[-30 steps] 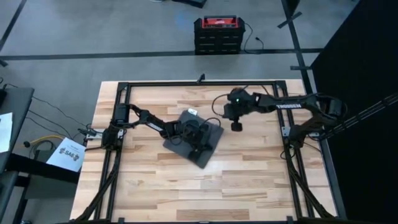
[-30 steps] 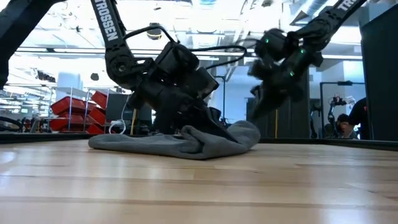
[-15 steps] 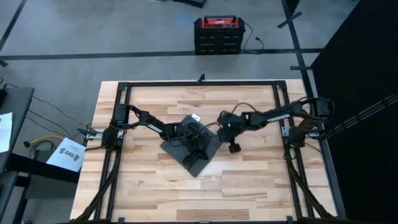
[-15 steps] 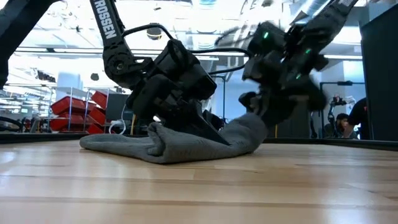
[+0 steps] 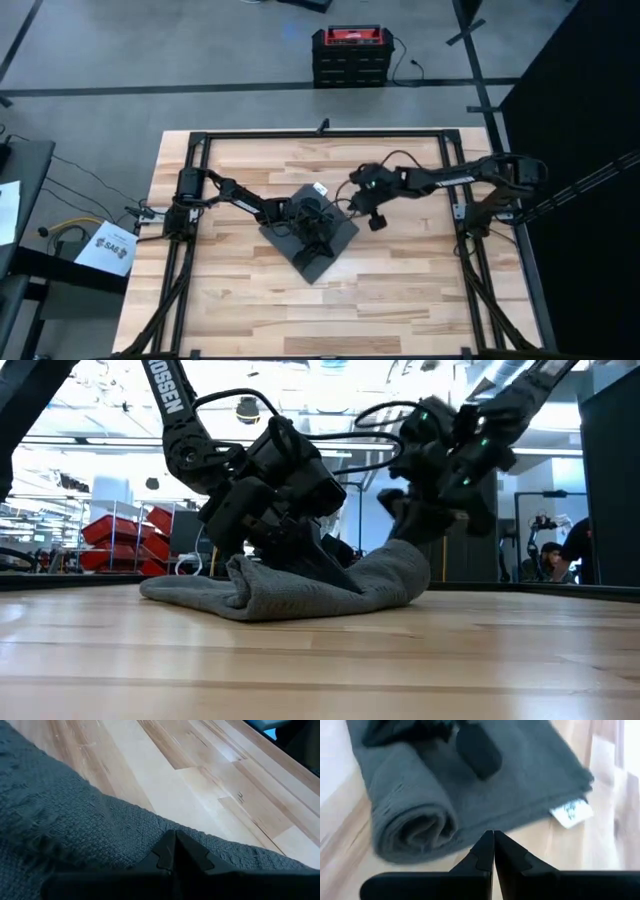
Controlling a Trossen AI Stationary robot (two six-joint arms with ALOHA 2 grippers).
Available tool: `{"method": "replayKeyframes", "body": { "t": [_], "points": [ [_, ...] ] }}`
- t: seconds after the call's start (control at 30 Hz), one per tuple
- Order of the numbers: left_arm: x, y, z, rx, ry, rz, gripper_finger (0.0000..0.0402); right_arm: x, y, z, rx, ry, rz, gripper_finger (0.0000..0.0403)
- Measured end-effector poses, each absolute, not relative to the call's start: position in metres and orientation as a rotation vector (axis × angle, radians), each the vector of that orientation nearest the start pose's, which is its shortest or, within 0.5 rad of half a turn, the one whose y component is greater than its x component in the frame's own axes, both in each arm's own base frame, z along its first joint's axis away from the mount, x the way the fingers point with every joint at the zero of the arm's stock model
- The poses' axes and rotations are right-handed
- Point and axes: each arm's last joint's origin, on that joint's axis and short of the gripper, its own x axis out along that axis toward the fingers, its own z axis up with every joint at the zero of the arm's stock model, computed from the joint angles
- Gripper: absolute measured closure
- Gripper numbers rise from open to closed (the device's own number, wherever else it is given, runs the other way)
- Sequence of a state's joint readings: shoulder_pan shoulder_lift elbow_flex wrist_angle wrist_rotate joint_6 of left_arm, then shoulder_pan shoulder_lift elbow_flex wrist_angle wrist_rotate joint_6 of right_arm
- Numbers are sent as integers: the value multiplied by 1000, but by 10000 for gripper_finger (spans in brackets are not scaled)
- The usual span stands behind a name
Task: Roll towel
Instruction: Roll the gray towel
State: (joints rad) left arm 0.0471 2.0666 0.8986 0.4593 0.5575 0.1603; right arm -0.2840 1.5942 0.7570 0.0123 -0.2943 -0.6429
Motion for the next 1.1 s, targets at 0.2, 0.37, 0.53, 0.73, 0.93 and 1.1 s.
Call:
{"method": "replayKeyframes", "body": {
  "t": [0.2, 0.37, 0.53, 0.73, 0.93, 1.1],
  "points": [
    [367, 1, 74, -76, 649, -532, 401, 298, -88, 122, -185, 686, 434, 403],
    [367, 1, 74, -80, 653, -530, 401, 300, -77, 107, -68, 716, 511, 403],
    [367, 1, 74, -80, 656, -532, 401, 293, -67, 113, -5, 787, 541, 403],
    [367, 1, 74, -82, 657, -531, 401, 285, -66, 123, 98, 799, 581, 403],
    [367, 1, 74, -91, 659, -528, 401, 280, -78, 122, 94, 805, 554, 403],
    [367, 0, 74, -93, 661, -527, 402, 289, -92, 127, -113, 739, 407, 403]
  ]
}}
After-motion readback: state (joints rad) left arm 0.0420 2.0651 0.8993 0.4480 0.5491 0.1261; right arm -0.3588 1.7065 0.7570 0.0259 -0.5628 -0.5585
